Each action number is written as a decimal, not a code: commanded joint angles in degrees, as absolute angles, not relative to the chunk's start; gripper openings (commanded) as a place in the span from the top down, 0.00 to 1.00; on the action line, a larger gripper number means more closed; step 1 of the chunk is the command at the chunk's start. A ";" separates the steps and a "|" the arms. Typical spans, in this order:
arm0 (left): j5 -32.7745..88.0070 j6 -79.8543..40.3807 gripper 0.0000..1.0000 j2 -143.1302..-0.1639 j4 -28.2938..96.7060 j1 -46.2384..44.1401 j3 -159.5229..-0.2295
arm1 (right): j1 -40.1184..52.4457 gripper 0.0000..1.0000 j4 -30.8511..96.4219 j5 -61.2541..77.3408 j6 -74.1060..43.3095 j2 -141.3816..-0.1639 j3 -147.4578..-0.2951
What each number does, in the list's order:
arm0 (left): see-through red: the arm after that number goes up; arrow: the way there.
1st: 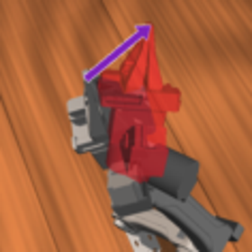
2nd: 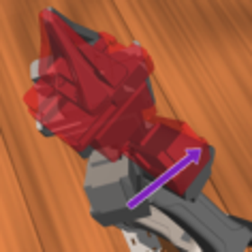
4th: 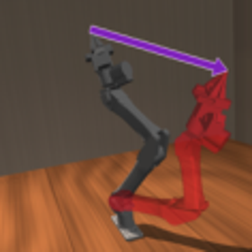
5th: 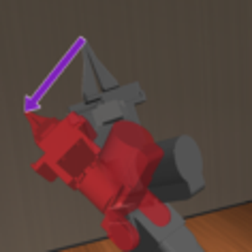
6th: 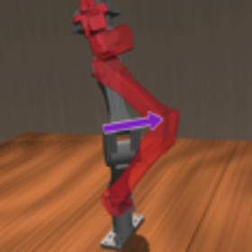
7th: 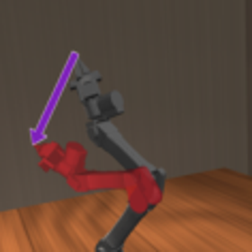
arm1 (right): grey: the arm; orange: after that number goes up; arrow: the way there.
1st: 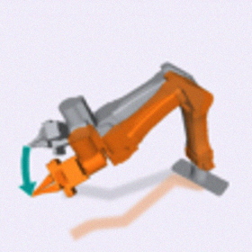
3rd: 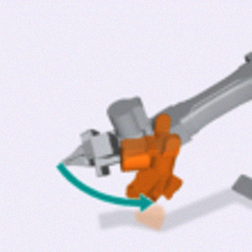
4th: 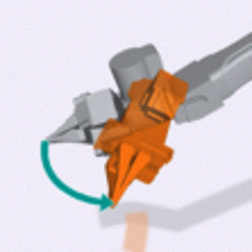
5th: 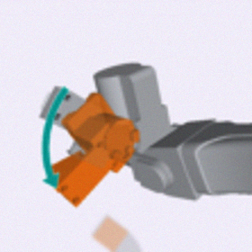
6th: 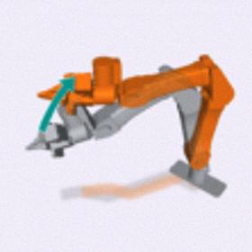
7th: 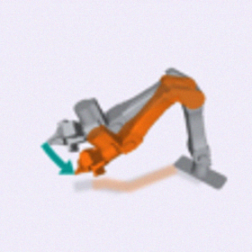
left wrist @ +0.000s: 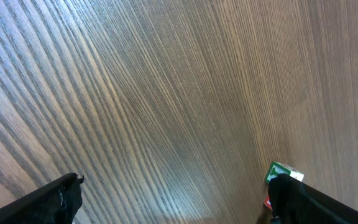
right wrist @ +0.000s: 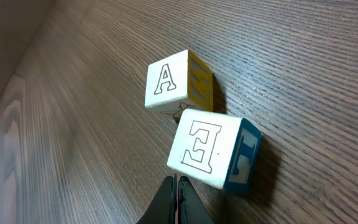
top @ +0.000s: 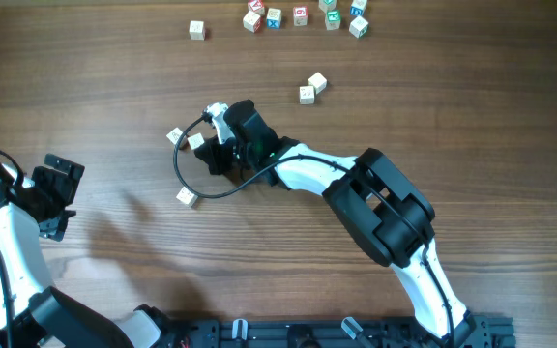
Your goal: Form a circle
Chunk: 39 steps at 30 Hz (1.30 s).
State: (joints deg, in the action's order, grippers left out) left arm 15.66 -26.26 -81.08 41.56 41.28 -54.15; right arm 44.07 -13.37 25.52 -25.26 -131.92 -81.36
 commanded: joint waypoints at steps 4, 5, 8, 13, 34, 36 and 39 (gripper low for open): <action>14.92 -26.57 0.00 -81.45 41.56 41.50 -53.89 | 43.99 0.96 -13.96 26.63 -23.97 -133.43 -81.84; 14.90 -26.59 0.00 -81.45 41.56 41.50 -53.89 | 43.99 0.96 -13.96 26.61 -23.97 -133.43 -81.84; 14.92 -26.59 0.00 -81.45 41.56 41.50 -53.89 | 43.97 0.96 -14.13 26.59 -23.92 -133.43 -81.84; 14.90 -26.57 0.00 -81.45 41.56 41.50 -53.89 | 43.94 0.96 -14.13 26.63 -23.94 -133.43 -81.84; 14.90 -26.59 0.00 -81.45 41.56 41.50 -53.89 | 43.88 0.96 -14.48 26.63 -23.90 -133.43 -81.84; 14.92 -26.57 0.00 -81.45 41.56 41.50 -53.89 | 43.88 0.96 -14.55 26.61 -23.90 -133.43 -81.84; 14.92 -26.57 0.00 -81.45 41.56 41.50 -53.89 | 43.83 0.96 -14.57 26.61 -23.92 -133.43 -81.84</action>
